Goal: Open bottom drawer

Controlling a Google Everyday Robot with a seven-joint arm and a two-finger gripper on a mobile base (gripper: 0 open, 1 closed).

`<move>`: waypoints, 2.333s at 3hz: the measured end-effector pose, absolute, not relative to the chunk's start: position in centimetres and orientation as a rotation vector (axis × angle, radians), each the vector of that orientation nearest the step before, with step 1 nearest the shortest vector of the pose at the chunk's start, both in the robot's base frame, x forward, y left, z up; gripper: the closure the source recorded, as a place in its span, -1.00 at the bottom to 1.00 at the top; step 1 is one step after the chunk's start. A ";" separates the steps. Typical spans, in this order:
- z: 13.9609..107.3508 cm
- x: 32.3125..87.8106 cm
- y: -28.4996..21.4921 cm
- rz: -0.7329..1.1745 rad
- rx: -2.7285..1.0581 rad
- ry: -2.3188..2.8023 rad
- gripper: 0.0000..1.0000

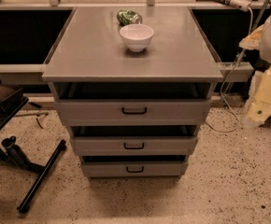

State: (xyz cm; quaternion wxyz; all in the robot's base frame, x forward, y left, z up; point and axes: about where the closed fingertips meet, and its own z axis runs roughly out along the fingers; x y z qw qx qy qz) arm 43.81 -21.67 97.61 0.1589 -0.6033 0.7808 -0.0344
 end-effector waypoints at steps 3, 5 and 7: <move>89.9 43.5 -21.8 -0.077 -1.644 2.270 -1.00; 72.6 44.1 -18.2 0.212 -1.612 2.234 -1.00; 72.1 45.1 -18.0 0.201 -1.604 2.203 -1.00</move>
Offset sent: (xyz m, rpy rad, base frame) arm 0.0020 -0.0037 -0.0559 -0.0140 -0.0280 -0.0630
